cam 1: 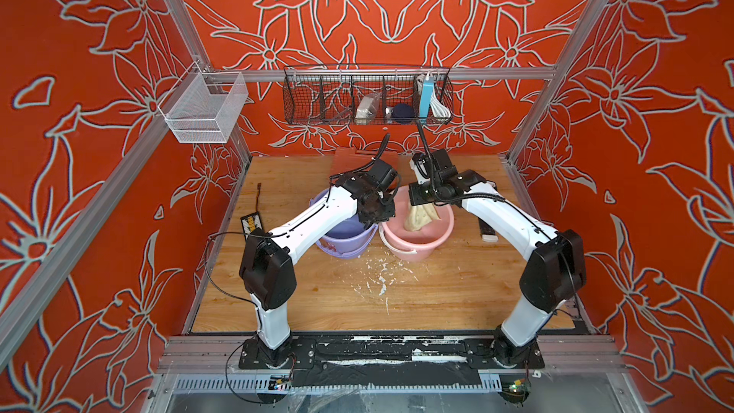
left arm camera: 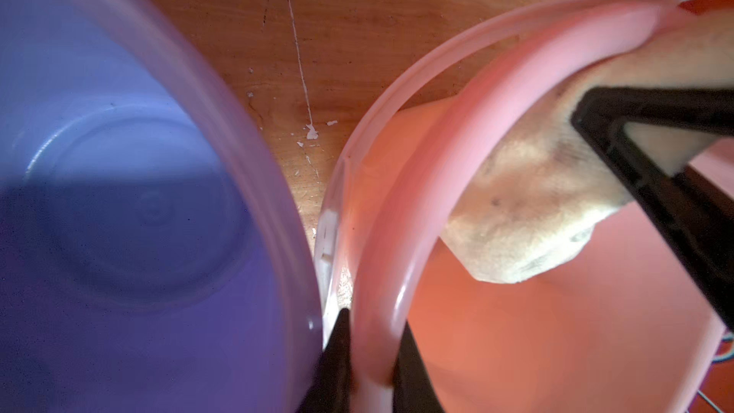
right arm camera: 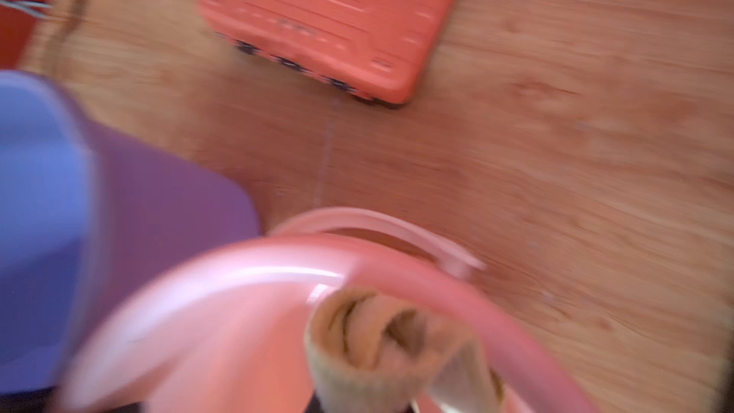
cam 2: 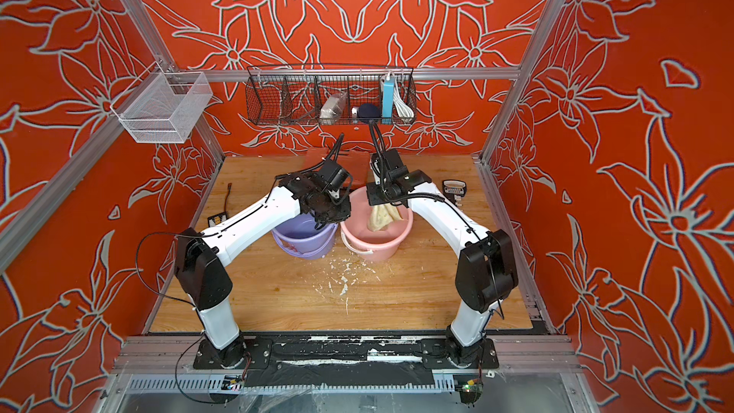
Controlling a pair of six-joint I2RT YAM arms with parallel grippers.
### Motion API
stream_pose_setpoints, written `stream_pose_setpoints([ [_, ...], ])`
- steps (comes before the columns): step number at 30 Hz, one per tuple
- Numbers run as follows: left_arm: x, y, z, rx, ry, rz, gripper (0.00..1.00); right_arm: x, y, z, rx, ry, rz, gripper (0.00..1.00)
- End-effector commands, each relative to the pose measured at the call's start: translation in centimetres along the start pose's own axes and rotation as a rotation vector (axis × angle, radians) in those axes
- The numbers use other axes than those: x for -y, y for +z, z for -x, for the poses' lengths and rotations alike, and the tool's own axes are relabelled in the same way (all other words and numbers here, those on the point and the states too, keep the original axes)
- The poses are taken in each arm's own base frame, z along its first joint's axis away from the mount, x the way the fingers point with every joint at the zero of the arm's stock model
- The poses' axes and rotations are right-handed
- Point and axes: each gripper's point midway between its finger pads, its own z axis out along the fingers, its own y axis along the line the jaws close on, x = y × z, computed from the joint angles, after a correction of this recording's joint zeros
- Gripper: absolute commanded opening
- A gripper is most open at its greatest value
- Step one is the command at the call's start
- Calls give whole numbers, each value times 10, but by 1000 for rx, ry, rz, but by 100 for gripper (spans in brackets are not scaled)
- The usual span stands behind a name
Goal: Wipe the inside of the bucket with a cloth
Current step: Wipe the dirt from the inside of the bucket.
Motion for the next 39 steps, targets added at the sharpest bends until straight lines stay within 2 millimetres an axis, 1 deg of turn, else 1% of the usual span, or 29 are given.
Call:
stream_pose_setpoints([
  [1,-5,-26,12,85,38,37,0,45,-23,-7,-17,-31,-240,0],
  [5,-2,-27,22,117,67,48,0,64,-43,-19,-35,-52,-344,0],
  [10,14,-30,35,202,129,68,0,74,-64,-38,-87,-58,-396,0],
  [12,23,-34,38,249,163,84,0,76,-67,-49,-124,-66,-402,0],
  [15,37,-39,40,306,189,69,0,77,-65,-72,-193,-79,-390,0],
  [18,44,-39,41,340,182,38,0,71,-58,-95,-255,-66,-338,0],
  [20,46,-40,41,356,173,9,0,63,-54,-110,-285,-47,-279,0],
  [23,46,-40,40,365,172,2,0,45,-47,-133,-356,-9,-160,0],
  [26,44,-43,42,378,170,4,0,22,-45,-149,-402,22,-18,0],
  [28,46,-44,42,384,168,-5,0,-3,-47,-152,-398,46,126,0],
  [30,47,-46,42,381,165,-13,0,-24,-51,-148,-383,80,251,0],
  [32,48,-46,41,376,164,-22,0,-47,-57,-138,-352,101,388,0],
  [34,49,-44,39,370,163,-28,0,-63,-61,-123,-299,116,482,0],
  [37,50,-43,37,363,161,-36,0,-75,-66,-103,-228,145,558,0],
  [38,50,-43,36,366,162,-34,0,-72,-65,-101,-227,144,533,0],
  [39,49,-44,37,368,161,-28,0,-63,-62,-103,-244,138,467,0],
])
